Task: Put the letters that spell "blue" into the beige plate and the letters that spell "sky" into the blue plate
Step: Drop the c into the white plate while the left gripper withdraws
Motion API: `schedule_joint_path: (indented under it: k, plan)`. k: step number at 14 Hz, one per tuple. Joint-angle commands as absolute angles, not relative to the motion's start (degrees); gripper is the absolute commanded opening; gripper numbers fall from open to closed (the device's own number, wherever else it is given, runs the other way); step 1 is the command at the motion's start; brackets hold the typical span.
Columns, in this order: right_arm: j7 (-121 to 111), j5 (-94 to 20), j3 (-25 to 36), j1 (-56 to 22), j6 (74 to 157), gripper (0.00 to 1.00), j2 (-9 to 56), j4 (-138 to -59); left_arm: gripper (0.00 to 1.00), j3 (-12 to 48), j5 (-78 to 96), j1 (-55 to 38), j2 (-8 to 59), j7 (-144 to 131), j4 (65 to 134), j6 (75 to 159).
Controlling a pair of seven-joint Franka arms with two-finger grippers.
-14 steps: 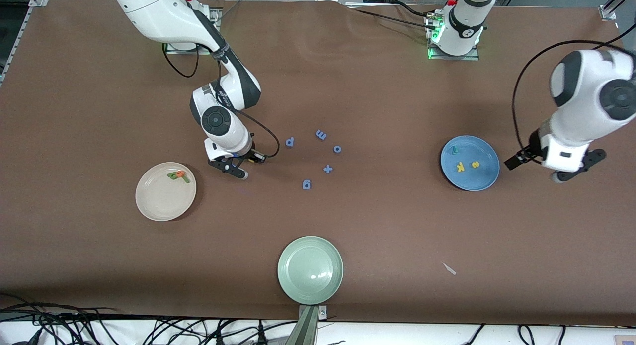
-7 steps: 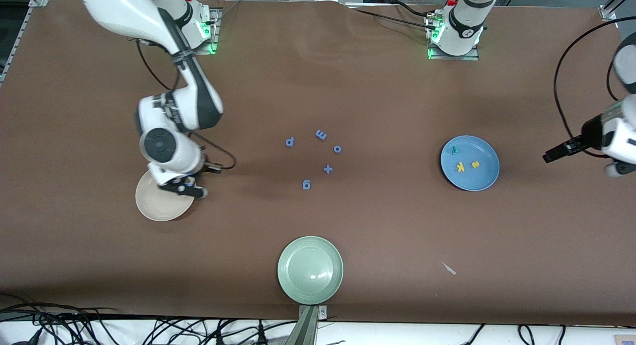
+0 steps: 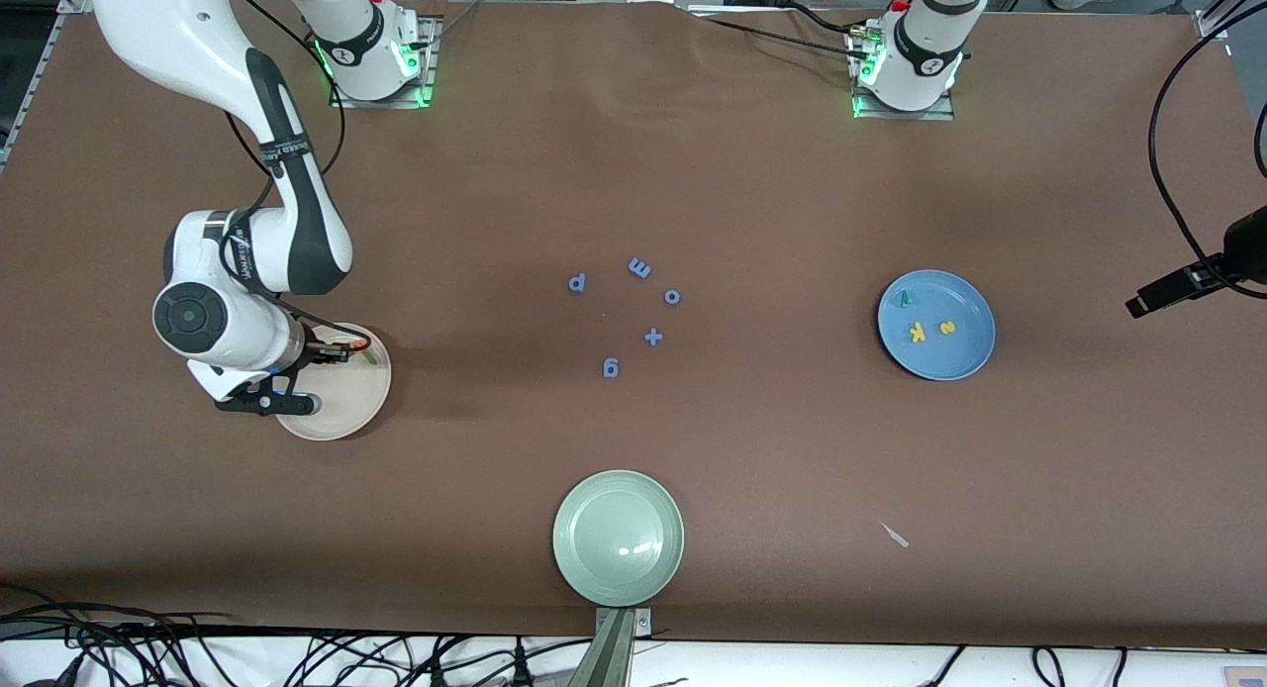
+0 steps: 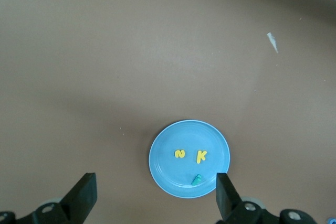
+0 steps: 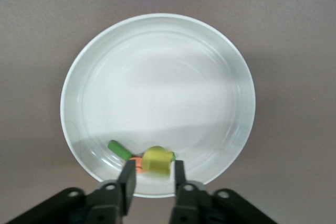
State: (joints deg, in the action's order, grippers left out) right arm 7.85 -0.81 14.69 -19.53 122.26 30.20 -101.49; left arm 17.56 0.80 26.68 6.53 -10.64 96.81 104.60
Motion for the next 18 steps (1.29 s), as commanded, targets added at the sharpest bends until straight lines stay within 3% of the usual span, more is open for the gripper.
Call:
schedule_joint_path:
  k: [1,3,7,11,16,18]
  plan:
    - [5.98,-4.03,14.5,-19.25,122.17,0.62,29.45,-101.08,1.0,8.73,1.85,15.59,2.82,-9.14,97.29,103.1]
    - [5.8,-4.39,14.5,-19.25,121.38,0.64,29.36,-99.59,1.0,3.8,1.67,8.82,2.11,-9.14,97.29,102.74]
    - [7.2,-4.48,14.41,-19.51,111.64,0.67,29.53,-90.98,1.0,-5.78,1.49,-2.71,0.53,-8.88,97.12,100.12]
    - [6.86,-4.22,14.24,-19.95,106.9,0.72,25.33,-89.91,1.0,-3.0,1.49,-2.64,0.17,-9.14,96.77,97.04]
    - [4.5,-3.25,14.24,-20.04,95.64,0.99,13.47,-90.09,1.0,-2.03,-2.35,-3.08,0.35,-8.53,96.5,96.24]
    - [4.04,-3.25,14.68,-20.04,94.31,1.0,11.34,-89.91,1.0,-0.88,-2.64,-2.37,0.09,-9.14,96.5,96.07]
